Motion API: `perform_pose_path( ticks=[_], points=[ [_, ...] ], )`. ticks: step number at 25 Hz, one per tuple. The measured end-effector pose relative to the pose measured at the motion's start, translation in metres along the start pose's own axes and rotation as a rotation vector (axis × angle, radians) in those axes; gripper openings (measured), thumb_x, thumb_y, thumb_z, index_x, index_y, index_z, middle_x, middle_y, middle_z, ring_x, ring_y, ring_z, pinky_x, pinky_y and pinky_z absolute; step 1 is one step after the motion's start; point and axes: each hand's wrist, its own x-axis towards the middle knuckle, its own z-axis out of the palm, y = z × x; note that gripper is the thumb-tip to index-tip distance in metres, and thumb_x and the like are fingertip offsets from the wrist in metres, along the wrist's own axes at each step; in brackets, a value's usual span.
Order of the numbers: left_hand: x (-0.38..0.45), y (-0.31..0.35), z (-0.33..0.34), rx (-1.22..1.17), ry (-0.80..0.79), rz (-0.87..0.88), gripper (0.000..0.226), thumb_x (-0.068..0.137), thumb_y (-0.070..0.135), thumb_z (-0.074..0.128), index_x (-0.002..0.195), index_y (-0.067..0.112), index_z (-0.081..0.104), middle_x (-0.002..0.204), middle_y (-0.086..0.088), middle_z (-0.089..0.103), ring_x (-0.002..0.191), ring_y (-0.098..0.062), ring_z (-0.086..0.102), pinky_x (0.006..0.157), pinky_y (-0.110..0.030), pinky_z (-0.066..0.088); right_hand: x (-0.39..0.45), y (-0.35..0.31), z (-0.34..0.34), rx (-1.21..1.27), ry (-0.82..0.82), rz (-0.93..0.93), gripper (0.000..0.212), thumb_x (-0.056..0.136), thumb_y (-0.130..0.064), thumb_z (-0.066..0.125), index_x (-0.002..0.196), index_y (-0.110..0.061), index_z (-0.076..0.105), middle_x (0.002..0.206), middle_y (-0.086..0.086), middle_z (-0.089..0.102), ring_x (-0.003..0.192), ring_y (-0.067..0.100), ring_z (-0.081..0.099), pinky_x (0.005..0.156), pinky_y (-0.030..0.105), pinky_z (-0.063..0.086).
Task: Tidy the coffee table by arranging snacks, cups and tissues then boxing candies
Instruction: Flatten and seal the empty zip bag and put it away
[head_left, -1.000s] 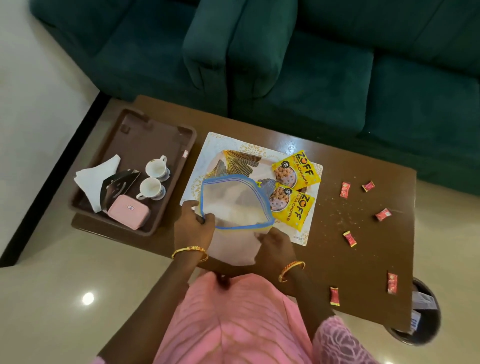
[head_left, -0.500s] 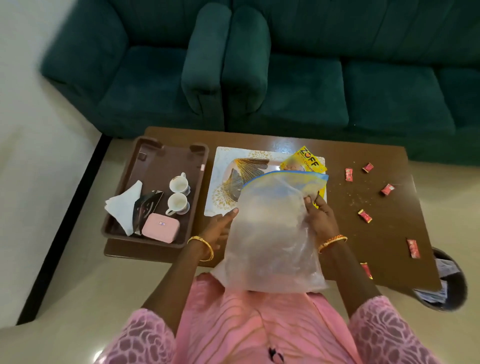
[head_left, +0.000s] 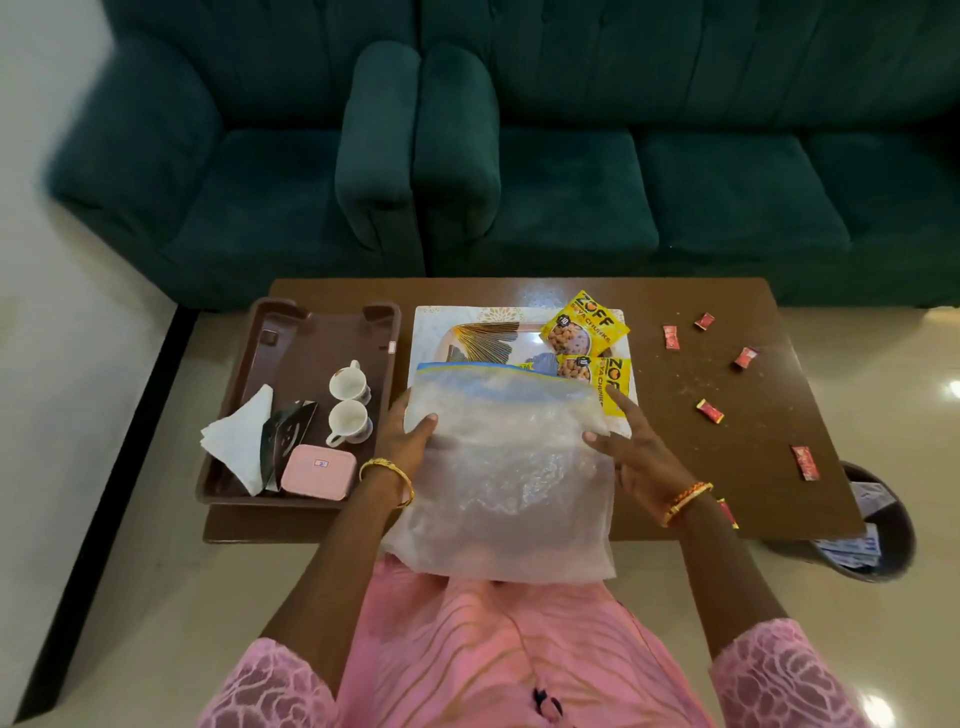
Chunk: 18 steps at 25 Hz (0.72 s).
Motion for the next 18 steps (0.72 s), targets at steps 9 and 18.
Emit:
perform_pose_path(
  ticks=[9,18],
  points=[
    [-0.009,0.023,-0.029,0.166,-0.176,-0.002,0.041,0.075,0.039,0.074,0.112,0.023,0.066,0.111,-0.002,0.068,0.092,-0.012,0.063,0.094,-0.034,0.051,0.002,0.010,0.039,-0.784,0.269,-0.079,0.026,0.072,-0.012,0.076,0.096,-0.007,0.070,0.092,0.014,0.070,0.080,0.021,0.060,0.071,0.026,0.049],
    [-0.008,0.018,-0.041,0.927,-0.322,0.013,0.037,0.071,0.035,0.075,0.099,0.012,0.071,0.096,-0.010,0.071,0.086,-0.025,0.063,0.079,-0.033,0.052,0.016,-0.013,0.020,-0.556,0.289,-0.210,0.035,0.071,-0.001,0.073,0.059,-0.018,0.045,0.069,0.004,0.054,0.068,0.019,0.050,0.063,0.030,0.041]
  ],
)
